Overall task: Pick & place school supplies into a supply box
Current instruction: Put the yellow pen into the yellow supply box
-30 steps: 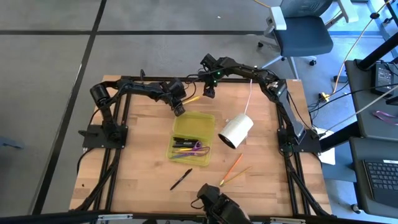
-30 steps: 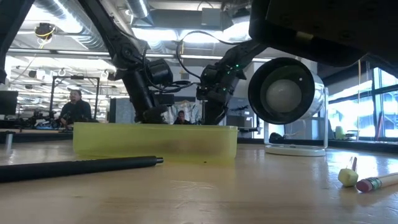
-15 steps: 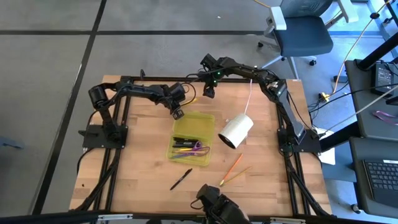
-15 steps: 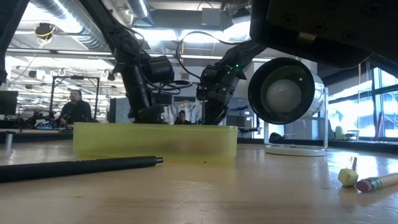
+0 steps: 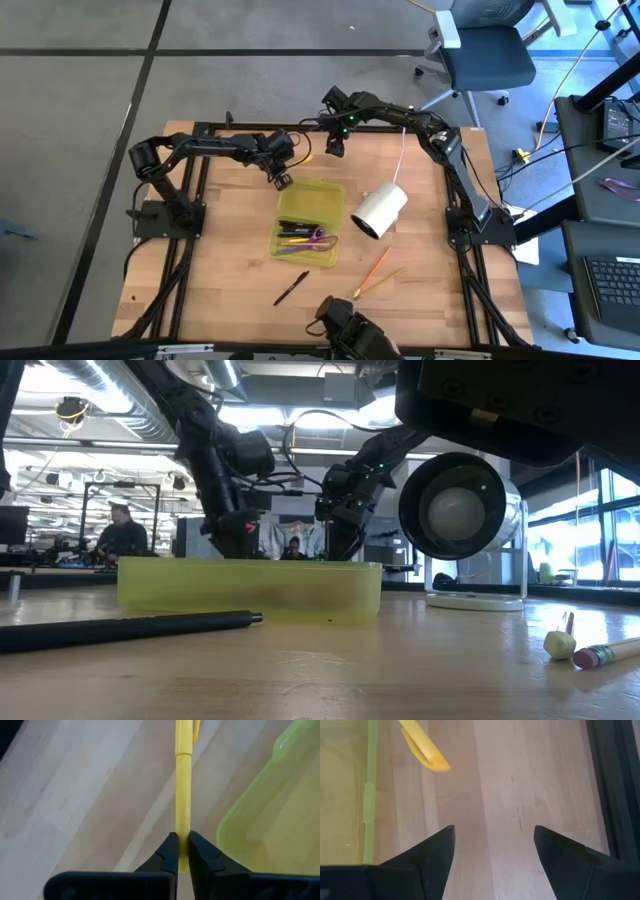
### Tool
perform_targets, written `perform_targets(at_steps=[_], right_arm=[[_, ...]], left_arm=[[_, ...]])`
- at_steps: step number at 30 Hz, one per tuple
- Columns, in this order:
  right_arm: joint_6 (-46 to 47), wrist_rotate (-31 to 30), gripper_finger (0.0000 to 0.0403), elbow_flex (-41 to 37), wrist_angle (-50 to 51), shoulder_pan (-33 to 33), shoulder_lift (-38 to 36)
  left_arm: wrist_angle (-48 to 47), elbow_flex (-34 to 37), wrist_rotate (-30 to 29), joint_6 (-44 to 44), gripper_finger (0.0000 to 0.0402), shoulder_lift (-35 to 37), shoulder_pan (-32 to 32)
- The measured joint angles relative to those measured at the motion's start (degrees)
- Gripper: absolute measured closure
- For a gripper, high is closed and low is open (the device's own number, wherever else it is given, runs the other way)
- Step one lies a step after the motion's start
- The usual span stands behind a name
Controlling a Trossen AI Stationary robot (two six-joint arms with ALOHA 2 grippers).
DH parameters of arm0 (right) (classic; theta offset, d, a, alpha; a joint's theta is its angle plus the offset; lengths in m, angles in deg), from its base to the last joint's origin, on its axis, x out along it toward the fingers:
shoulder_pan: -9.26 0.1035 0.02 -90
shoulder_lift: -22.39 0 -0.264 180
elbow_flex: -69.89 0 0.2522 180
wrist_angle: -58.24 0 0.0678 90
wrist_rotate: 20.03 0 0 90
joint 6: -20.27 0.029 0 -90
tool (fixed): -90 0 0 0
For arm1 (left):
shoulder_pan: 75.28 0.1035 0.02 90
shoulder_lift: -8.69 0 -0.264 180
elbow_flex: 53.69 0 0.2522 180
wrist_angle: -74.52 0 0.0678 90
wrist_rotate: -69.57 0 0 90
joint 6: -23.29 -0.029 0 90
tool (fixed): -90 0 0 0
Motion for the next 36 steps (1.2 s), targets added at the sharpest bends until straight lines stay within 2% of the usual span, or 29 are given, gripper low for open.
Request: perform_targets(at_steps=[6, 10, 12, 16, 20, 25, 31, 36], right_arm=[[1.48, -0.35, 0.0128, 0.02, 0.25, 0.03, -0.56], [1.48, -1.26, 0.0128, 0.08, -0.01, 0.54, -4.33], [1.53, -2.35, 0.0128, 0.09, 0.32, 1.14, -6.73], [4.35, -4.39, 0.0128, 0.09, 1.19, 3.60, -11.39], [9.23, -9.08, 0.0128, 0.09, 4.01, 7.18, -15.84], [15.63, -14.45, 0.0128, 0.09, 9.50, 12.18, -21.30], [24.57, -18.20, 0.0128, 0.07, 17.09, 18.51, -26.51], [30.53, -24.77, 0.0128, 0.04, 21.60, 26.35, -29.34]], left_arm=[[-4.83, 0.00, 0.08, -0.15, 0.0390, 5.32, 0.13], [-7.39, -0.08, 0.88, -1.07, 0.0390, 10.65, -0.07], [-8.37, -0.11, 2.23, -1.19, 0.0390, 13.33, -0.29], [-8.25, -0.13, 8.48, -1.18, 0.0389, 17.62, -2.30], [-8.74, -0.15, 12.68, -1.91, 0.0389, 19.23, -7.11], [-8.99, -0.15, 14.74, -1.87, 0.0389, 19.05, -15.66], [-8.70, -0.08, 13.71, 1.32, 0.0389, 18.59, -24.83], [-9.68, -0.02, 10.29, 6.25, 0.0389, 15.84, -30.04]])
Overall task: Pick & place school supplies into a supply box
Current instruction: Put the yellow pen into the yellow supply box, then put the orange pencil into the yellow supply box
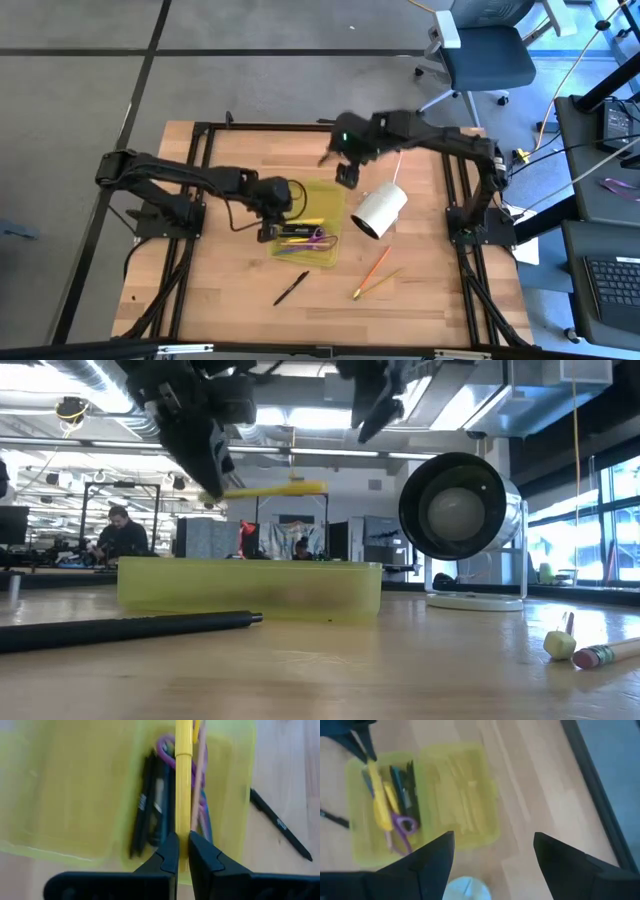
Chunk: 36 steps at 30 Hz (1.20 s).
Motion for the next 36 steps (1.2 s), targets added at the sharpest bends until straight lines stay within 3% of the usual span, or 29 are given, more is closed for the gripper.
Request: perform_targets(at_steps=[5, 13, 20, 26, 31, 36], right_arm=[[3.75, -7.83, 0.0128, -0.07, 2.35, 8.96, -1.06], [9.24, -8.03, 0.0128, -4.78, 2.18, 19.21, -1.73], [20.65, -8.28, 0.0128, -16.92, -0.09, 28.85, -6.30], [23.95, -9.40, 0.0128, -29.37, -8.75, 35.54, -9.68], [21.10, -7.79, 0.0128, -35.57, -17.55, 39.18, -9.67], [19.56, -7.75, 0.0128, -39.63, -26.15, 41.13, -9.67]], left_arm=[[0.45, 0.03, -0.19, 3.45, 0.0389, -5.65, -2.92], [1.69, 0.06, -0.20, 8.38, 0.0389, -14.37, -4.23], [2.84, 0.06, -0.19, 11.17, 0.0382, -16.20, -4.28], [2.76, 0.06, 0.24, 13.95, 0.0357, -15.80, -4.30], [2.77, 0.06, 1.04, 14.31, 0.0336, -15.80, -4.31], [2.84, -0.18, -2.54, 12.86, 0.0297, -15.43, -5.08]])
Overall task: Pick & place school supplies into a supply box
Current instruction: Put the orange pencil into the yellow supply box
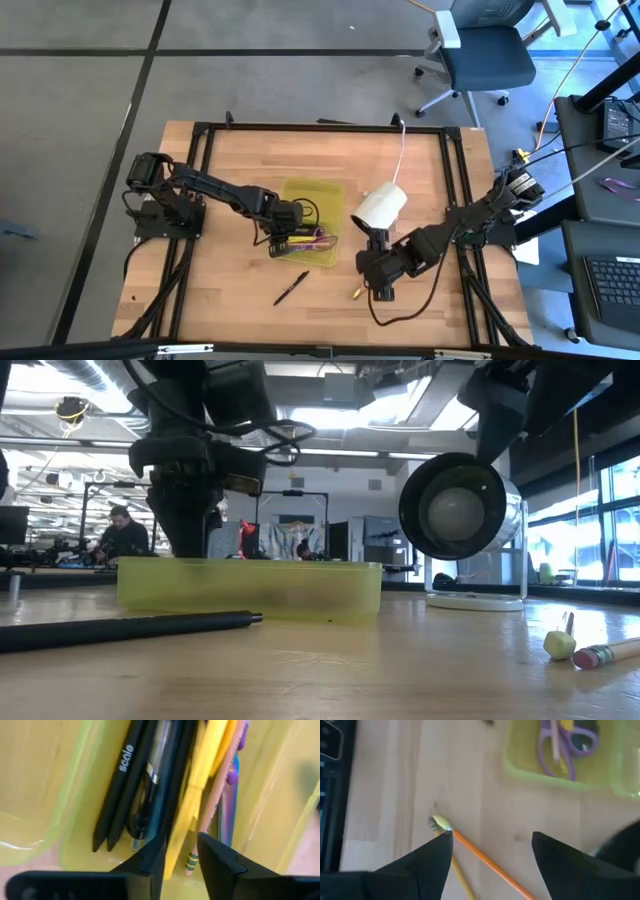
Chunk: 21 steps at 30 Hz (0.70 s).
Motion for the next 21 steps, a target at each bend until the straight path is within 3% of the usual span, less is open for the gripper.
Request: perform_targets(at_steps=[7, 21], right_arm=[[-10.56, 2.13, 0.0128, -4.12, -10.00, 0.85, 0.98], [-23.84, 4.22, 0.0128, -5.85, -14.62, 0.85, 9.61]], left_arm=[[-0.50, -2.02, -2.10, -0.63, 0.0256, 3.42, -1.28], [2.04, -2.56, -5.42, 6.91, 0.0256, 8.95, -8.47]])
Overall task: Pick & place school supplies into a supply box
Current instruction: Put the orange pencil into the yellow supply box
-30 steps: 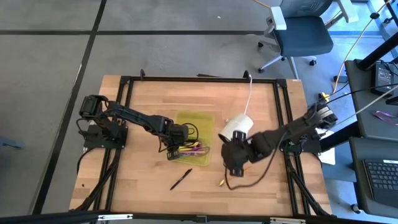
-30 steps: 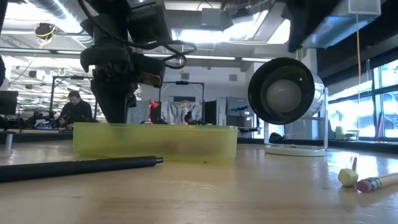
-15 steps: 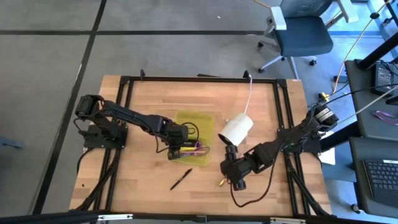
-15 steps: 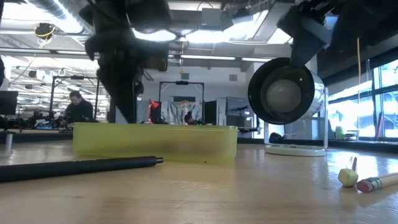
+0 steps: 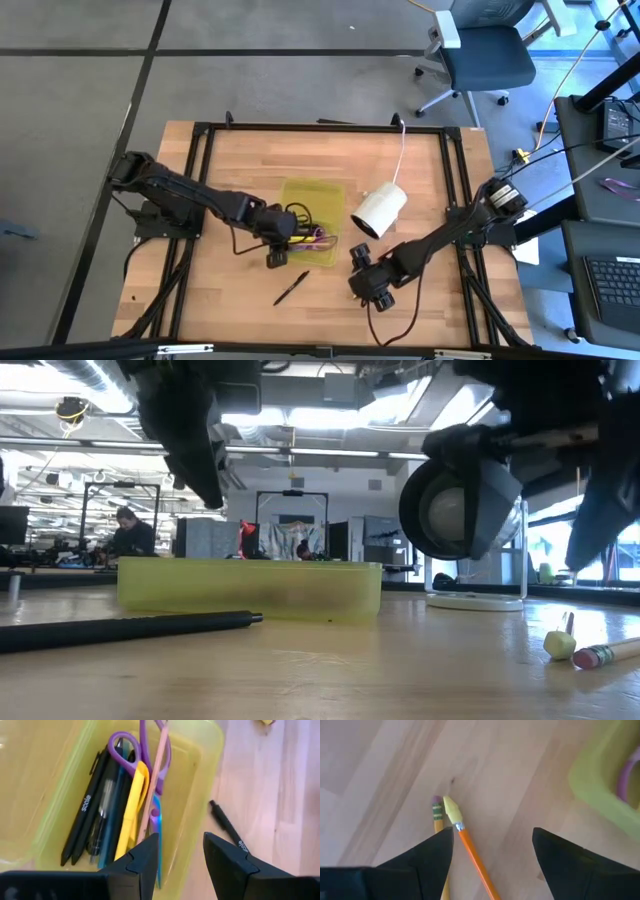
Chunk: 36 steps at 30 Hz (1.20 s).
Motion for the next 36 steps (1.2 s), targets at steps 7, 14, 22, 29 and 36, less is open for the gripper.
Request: perform_targets(at_steps=[7, 14, 22, 29, 36], right_arm=[[-2.92, 1.65, 0.0128, 0.04, -3.82, 0.04, 1.58], [-5.84, 2.29, 0.0128, 0.02, -5.37, 0.09, 4.06], [-5.82, 2.31, 0.0128, 0.06, -5.73, 0.09, 5.78], [-5.65, 4.51, 0.0137, 0.20, -5.28, -0.02, 7.14], [-5.75, 5.25, 0.0212, 0.17, -5.27, 0.09, 7.26]], left_arm=[[-0.02, 0.00, -4.67, 2.16, 0.0256, -0.08, -3.08], [0.42, 0.01, -6.03, 3.61, 0.0252, -0.08, -4.37], [0.66, 0.02, -7.70, 4.77, 0.0252, -0.10, -4.62], [0.81, 0.04, -7.75, 4.91, 0.0254, -0.12, -4.62], [0.81, 0.04, -8.37, 4.90, 0.0253, -0.12, -4.62]])
